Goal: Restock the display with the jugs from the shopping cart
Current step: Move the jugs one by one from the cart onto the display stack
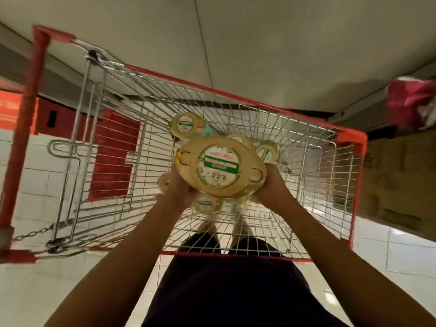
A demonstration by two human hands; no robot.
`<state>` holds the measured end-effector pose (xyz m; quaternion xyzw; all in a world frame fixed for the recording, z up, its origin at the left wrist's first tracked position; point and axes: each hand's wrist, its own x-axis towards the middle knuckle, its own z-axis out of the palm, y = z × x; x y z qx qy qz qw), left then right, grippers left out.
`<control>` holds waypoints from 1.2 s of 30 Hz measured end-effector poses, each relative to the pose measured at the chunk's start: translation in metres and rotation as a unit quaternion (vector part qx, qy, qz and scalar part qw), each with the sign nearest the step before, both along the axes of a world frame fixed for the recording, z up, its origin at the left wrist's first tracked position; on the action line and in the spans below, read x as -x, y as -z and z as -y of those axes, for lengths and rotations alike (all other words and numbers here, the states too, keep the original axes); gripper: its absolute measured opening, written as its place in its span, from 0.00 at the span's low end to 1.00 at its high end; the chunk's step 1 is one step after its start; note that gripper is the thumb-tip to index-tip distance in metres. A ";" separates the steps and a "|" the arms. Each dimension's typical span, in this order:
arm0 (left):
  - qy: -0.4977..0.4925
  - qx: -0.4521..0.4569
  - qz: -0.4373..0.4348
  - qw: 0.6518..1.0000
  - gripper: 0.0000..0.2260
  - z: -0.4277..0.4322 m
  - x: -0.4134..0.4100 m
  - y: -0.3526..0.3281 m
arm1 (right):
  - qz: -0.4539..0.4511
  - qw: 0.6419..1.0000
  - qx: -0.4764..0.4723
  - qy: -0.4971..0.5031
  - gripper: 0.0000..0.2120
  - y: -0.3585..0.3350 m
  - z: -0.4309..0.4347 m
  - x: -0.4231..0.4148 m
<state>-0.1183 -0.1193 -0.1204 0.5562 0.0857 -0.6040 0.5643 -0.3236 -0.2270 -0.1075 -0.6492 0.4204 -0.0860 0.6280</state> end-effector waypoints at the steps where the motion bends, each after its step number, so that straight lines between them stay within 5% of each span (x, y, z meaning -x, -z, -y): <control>1: 0.009 0.044 -0.009 0.999 0.26 -0.003 0.008 -0.007 | 0.001 1.000 0.003 0.008 0.21 -0.011 -0.004 0.007; 5: 0.047 0.109 -0.058 0.991 0.28 -0.020 0.033 -0.033 | 0.015 0.999 0.005 0.041 0.17 -0.044 -0.029 0.039; 7: 0.073 0.082 -0.069 0.992 0.29 -0.027 0.045 -0.043 | 0.021 0.998 0.014 0.062 0.07 -0.058 -0.046 0.055; 19: 0.214 0.018 -0.085 0.973 0.25 -0.051 0.143 -0.077 | -0.011 0.962 0.107 0.252 0.03 -0.101 -0.175 0.166; 22: 0.273 0.027 -0.114 0.955 0.26 -0.051 0.188 -0.086 | 0.006 0.947 0.125 0.296 0.09 -0.117 -0.200 0.209; 28: 0.393 0.005 -0.111 0.913 0.27 -0.049 0.306 -0.081 | 0.026 0.919 0.149 0.364 0.04 -0.127 -0.231 0.322; 36: 0.427 0.011 -0.122 0.896 0.25 -0.038 0.489 -0.082 | 0.012 0.906 0.156 0.393 0.06 -0.133 -0.239 0.494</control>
